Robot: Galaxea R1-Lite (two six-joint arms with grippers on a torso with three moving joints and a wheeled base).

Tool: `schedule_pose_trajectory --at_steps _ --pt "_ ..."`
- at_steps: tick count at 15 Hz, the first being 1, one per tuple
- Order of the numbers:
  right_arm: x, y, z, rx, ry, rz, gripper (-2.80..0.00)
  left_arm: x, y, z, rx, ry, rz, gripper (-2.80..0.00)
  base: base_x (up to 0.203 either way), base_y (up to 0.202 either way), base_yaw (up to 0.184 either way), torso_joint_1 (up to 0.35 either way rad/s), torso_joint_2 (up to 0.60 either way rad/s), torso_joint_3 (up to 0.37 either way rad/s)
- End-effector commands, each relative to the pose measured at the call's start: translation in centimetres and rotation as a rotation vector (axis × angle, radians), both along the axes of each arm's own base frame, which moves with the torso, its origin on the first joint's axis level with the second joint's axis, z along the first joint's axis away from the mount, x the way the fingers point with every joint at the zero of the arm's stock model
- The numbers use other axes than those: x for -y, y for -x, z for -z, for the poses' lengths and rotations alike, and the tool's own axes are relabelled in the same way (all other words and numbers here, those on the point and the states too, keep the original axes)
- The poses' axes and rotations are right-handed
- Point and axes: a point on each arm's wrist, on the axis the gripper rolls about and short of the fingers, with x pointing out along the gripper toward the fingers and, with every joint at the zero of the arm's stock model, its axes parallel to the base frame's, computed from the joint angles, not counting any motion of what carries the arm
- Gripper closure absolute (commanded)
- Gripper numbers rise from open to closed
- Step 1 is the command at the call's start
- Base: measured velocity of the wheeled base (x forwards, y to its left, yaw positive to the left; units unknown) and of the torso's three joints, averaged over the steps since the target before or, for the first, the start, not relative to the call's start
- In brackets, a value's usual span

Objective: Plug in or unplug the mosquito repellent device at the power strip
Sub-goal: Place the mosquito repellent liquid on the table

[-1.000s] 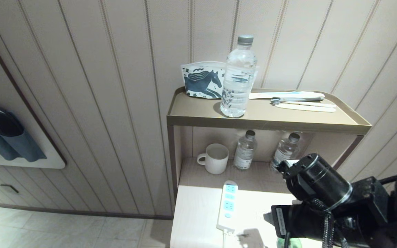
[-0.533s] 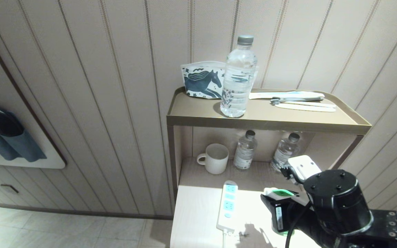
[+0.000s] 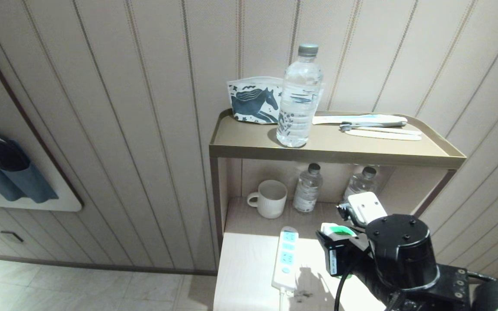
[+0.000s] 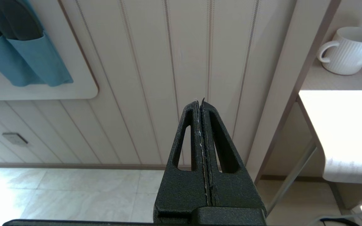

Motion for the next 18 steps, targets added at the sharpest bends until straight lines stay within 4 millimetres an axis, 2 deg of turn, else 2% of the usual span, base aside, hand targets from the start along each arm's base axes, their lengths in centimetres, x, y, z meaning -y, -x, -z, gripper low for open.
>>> schedule_pose_trajectory --at_steps 1,5,8,11,13,15,18 --pt "-0.3 -0.5 1.3 -0.017 0.031 0.031 0.00 0.0 0.0 0.0 -0.002 0.001 0.000 0.00 0.000 0.000 0.000 0.000 0.00 0.000" --pt "-0.5 -2.4 4.5 0.048 0.092 0.166 0.00 0.0 0.0 0.0 -0.002 0.001 0.000 0.00 0.000 0.000 0.000 0.000 0.00 0.000" --pt "0.3 -5.0 7.5 0.087 0.095 0.245 0.00 0.0 0.0 0.0 -0.002 0.000 0.000 0.00 0.000 0.000 0.000 0.000 0.00 0.000" --pt "0.0 -6.8 10.0 0.137 0.072 0.281 0.00 0.0 0.0 0.0 -0.002 0.000 0.000 0.00 0.000 0.000 0.000 0.000 0.00 0.000" --pt "-0.2 -8.6 10.8 0.172 0.061 0.335 0.00 0.0 0.0 0.0 -0.002 0.001 0.000 0.00 0.000 0.000 0.000 0.000 0.00 0.000" --pt "-1.0 -9.6 10.8 0.199 0.054 0.339 0.00 0.0 0.0 0.0 -0.002 0.000 0.001 0.00 0.000 0.000 0.000 0.000 0.00 0.000" --pt "-3.8 -9.8 10.9 0.194 0.072 0.271 0.00 0.0 0.0 0.0 -0.002 0.001 0.000 0.00 0.000 0.000 0.000 0.000 0.00 0.000"
